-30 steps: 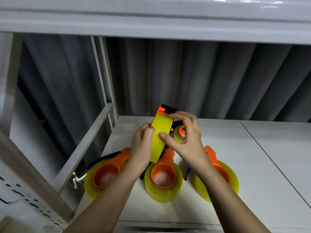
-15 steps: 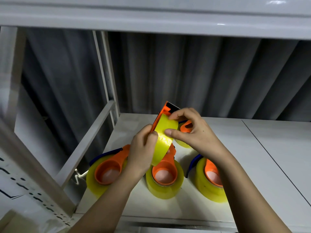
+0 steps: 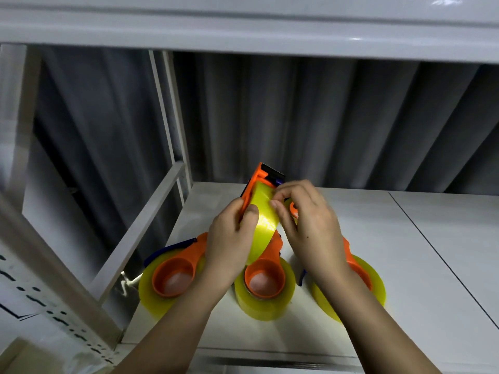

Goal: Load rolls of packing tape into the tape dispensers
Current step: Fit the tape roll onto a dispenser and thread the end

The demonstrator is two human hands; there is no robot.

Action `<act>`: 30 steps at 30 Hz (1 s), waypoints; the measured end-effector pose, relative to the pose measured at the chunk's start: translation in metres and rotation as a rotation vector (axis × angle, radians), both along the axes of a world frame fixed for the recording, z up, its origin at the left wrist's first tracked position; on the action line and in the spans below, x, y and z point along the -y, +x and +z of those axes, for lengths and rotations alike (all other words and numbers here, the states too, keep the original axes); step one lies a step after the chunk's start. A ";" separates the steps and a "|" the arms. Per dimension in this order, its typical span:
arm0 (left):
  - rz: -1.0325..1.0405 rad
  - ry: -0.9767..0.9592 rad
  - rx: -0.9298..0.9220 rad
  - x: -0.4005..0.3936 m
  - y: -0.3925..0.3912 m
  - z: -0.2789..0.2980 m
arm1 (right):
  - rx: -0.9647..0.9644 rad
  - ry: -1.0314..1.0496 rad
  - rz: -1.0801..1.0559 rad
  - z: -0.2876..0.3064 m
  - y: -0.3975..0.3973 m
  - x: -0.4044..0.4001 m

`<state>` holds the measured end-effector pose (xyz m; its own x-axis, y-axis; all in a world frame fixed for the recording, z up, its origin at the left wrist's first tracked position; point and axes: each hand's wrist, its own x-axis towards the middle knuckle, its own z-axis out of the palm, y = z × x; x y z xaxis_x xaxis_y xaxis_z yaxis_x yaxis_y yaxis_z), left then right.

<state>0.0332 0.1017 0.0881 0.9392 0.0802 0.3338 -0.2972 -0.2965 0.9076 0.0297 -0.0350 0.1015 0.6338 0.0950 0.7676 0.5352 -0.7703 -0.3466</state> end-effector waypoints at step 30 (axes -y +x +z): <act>-0.278 -0.147 -0.147 -0.004 -0.011 0.025 | 0.047 -0.250 -0.218 0.028 0.062 0.044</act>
<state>0.0225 0.1055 0.1128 0.9691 -0.1483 0.1973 -0.2114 -0.0857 0.9736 0.0922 -0.0790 0.1296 0.6245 0.1500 0.7665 0.3592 -0.9266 -0.1112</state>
